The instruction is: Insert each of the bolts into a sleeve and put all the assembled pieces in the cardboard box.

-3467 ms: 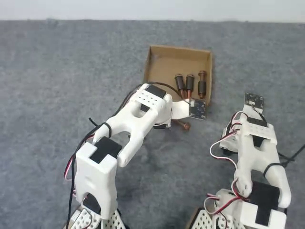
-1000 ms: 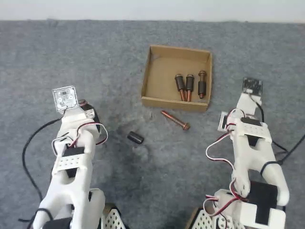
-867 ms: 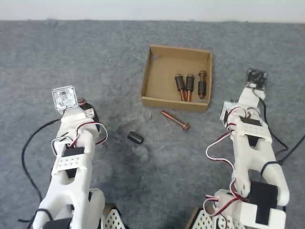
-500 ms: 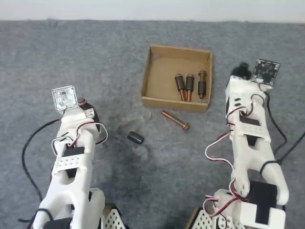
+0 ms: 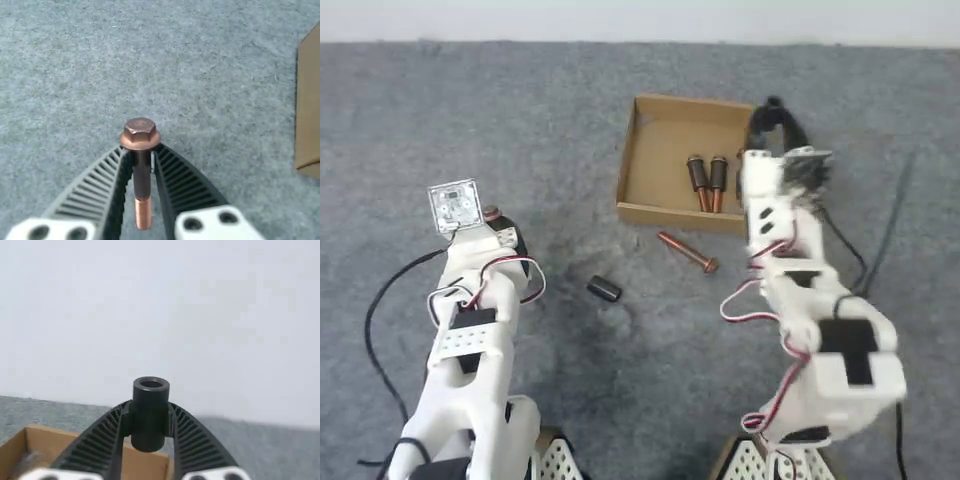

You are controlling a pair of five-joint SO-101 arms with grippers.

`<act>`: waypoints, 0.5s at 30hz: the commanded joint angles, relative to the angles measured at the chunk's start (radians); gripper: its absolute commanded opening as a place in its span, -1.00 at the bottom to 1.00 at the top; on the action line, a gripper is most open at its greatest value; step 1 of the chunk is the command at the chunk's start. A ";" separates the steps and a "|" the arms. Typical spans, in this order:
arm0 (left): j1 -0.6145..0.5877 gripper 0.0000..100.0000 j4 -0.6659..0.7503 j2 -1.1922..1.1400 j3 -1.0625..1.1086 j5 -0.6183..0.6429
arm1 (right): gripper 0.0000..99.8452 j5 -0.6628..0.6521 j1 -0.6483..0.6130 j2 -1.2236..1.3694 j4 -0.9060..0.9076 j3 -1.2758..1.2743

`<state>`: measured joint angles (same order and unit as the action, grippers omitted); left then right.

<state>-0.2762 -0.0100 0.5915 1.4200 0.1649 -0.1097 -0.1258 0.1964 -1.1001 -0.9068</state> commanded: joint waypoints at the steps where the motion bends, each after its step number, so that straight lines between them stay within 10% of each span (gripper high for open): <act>1: -0.003 -0.98 0.035 0.048 -0.007 0.003 | -0.99 -0.100 -0.081 0.088 -0.292 0.003; 15: 0.002 -0.98 0.038 0.048 -0.007 0.002 | -0.99 -0.175 -0.222 0.317 -0.608 -0.084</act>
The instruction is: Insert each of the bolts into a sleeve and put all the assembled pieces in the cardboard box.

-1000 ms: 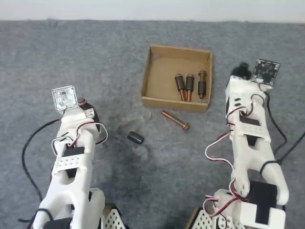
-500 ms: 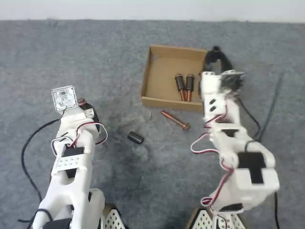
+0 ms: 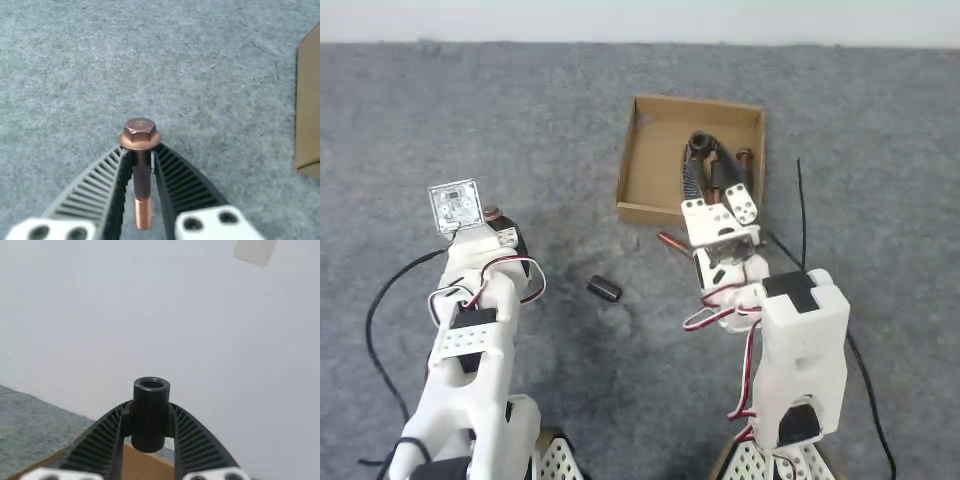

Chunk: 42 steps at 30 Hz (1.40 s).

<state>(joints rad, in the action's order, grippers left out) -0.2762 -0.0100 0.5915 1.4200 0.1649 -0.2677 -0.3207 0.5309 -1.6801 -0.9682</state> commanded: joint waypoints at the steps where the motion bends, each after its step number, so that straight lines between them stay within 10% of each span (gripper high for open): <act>1: 0.002 -0.98 0.038 0.048 -0.007 0.002 | -0.99 -0.015 -0.038 -0.018 -0.028 -0.040; 34: 0.060 -0.98 0.041 0.055 -0.012 0.002 | -0.99 0.110 -0.317 -0.380 -0.067 -0.690; 42: 0.157 -0.98 0.296 0.055 -0.010 0.006 | -0.99 0.110 -0.317 -0.380 -0.062 -0.690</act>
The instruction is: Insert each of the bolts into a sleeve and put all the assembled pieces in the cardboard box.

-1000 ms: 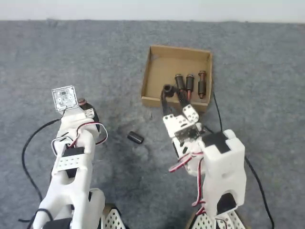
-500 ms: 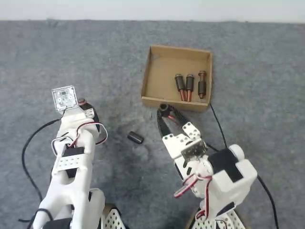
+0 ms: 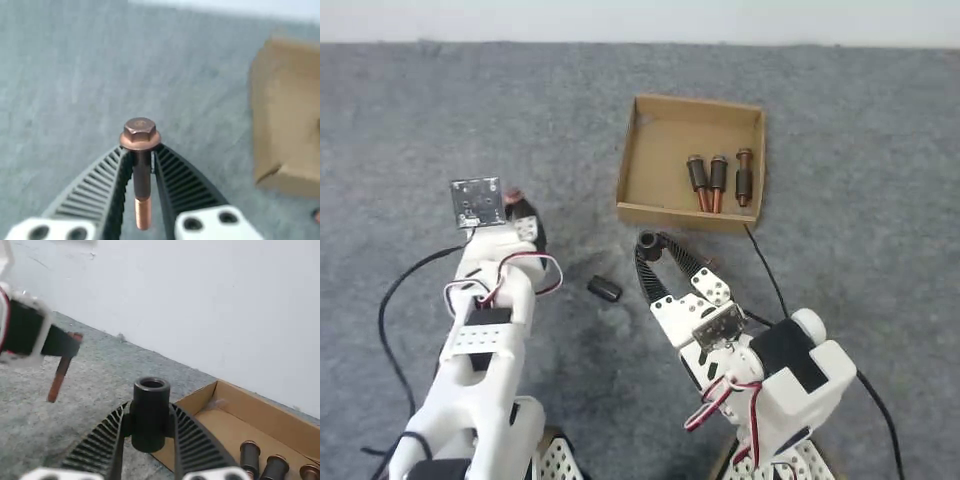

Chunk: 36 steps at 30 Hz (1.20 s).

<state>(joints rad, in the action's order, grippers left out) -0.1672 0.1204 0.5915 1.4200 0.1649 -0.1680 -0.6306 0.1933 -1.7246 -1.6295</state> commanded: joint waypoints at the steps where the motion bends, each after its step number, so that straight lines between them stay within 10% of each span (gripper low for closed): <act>1: 0.071 -0.98 0.203 0.055 -0.010 0.006 | -0.99 0.011 -0.007 -0.042 -0.018 -0.029; 15: 0.322 -0.98 0.396 0.057 -0.068 0.008 | -0.99 0.012 -0.008 -0.041 -0.018 -0.028; 36: 0.408 -0.98 0.118 0.219 -0.189 0.009 | -0.99 0.012 -0.002 -0.041 -0.016 -0.028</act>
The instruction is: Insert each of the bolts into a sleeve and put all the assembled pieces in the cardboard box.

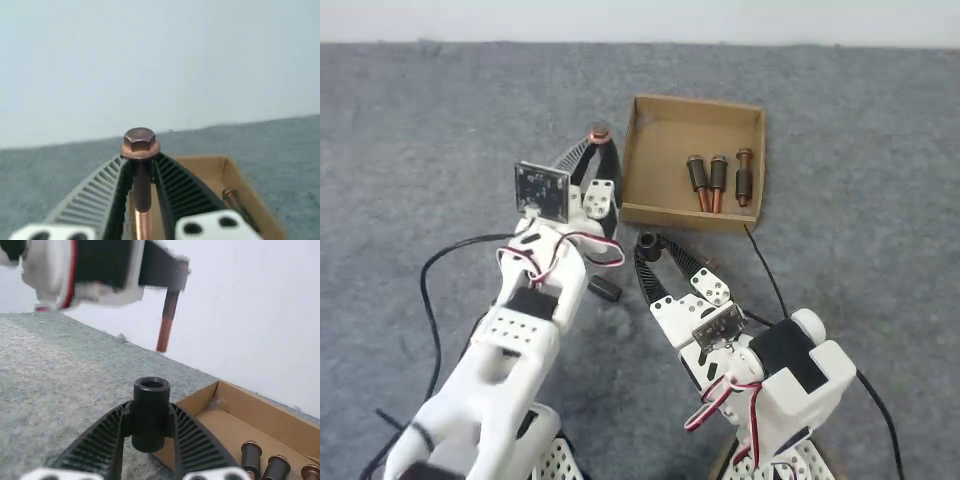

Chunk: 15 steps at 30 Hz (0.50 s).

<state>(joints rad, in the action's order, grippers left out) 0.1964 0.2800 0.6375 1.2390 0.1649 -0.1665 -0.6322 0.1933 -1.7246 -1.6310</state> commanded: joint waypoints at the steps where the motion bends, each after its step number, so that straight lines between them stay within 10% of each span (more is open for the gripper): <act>1: 0.054 -0.98 -0.061 0.216 0.008 0.009 | -0.99 0.011 -0.001 -0.041 -0.016 -0.026; 15: 0.180 -0.98 -0.339 0.717 0.186 0.009 | -0.99 0.011 -0.001 -0.041 -0.018 -0.026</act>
<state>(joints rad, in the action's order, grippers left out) 0.3483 -0.0391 1.2175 1.4078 0.1649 -0.1665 -0.6322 0.1933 -1.7246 -1.6310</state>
